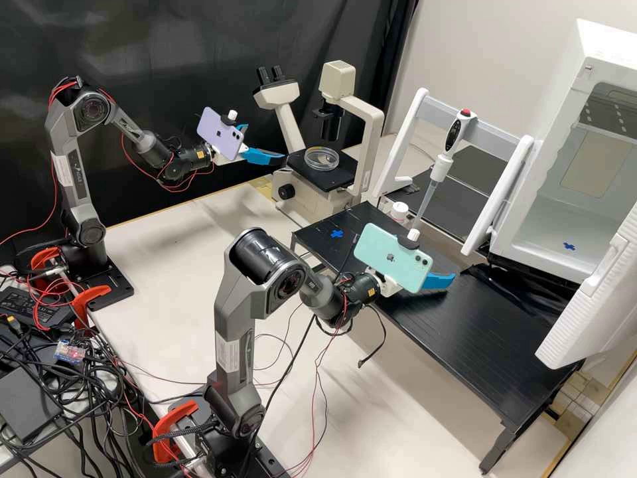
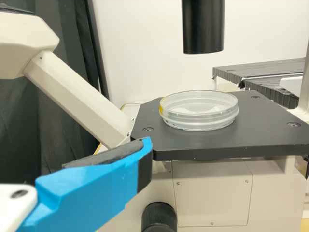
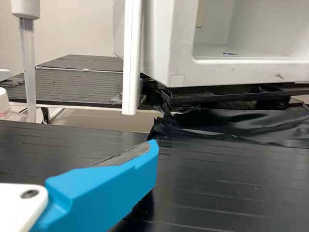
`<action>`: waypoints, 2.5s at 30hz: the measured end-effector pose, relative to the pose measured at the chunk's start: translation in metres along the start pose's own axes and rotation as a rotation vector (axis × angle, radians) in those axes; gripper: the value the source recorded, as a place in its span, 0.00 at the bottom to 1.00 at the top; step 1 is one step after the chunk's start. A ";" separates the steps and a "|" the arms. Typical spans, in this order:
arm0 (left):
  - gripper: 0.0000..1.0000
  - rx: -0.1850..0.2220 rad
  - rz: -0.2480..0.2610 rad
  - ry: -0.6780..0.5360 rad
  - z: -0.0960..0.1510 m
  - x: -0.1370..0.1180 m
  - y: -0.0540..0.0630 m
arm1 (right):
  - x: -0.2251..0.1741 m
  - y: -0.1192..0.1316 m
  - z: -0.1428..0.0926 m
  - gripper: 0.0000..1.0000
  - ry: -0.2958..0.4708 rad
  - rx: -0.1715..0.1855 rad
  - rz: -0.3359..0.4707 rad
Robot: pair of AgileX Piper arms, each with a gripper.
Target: Move the petri dish to the bench
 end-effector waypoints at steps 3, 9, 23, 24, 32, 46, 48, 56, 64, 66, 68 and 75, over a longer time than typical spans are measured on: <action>1.00 0.000 0.000 0.000 0.000 0.000 0.000 | 0.000 0.000 0.000 1.00 0.000 0.000 0.000; 1.00 0.000 0.000 0.000 0.000 0.000 0.000 | -0.002 -0.002 0.001 1.00 -0.004 0.003 -0.001; 1.00 0.000 0.000 0.000 0.000 0.000 0.000 | -0.039 -0.037 -0.069 1.00 0.262 -0.047 -0.066; 1.00 0.000 0.000 0.000 0.000 0.000 0.000 | -0.043 -0.045 -0.077 1.00 0.294 -0.070 -0.089; 1.00 0.000 0.000 0.000 0.000 0.000 0.000 | -0.049 -0.073 -0.132 1.00 0.462 -0.153 -0.129; 1.00 0.000 0.000 0.000 0.000 0.000 0.000 | -0.001 -0.112 -0.205 1.00 0.545 -0.181 -0.215; 1.00 0.000 0.000 0.000 0.000 0.000 0.000 | 0.010 -0.116 -0.214 1.00 0.544 -0.180 -0.223; 1.00 0.000 0.000 0.000 0.000 0.000 0.000 | 0.058 -0.133 -0.234 1.00 0.487 -0.204 -0.301; 1.00 0.000 0.000 0.000 0.000 0.000 0.000 | 0.098 -0.144 -0.247 1.00 0.438 -0.184 -0.354; 1.00 0.000 0.000 0.000 0.000 0.000 0.000 | 0.104 -0.148 -0.250 1.00 0.434 -0.187 -0.367; 1.00 0.000 0.000 0.000 0.000 0.000 0.000 | 0.109 -0.151 -0.252 1.00 0.425 -0.183 -0.379; 1.00 0.000 0.000 0.000 0.000 0.000 0.000 | 0.123 -0.163 -0.257 1.00 0.377 -0.131 -0.422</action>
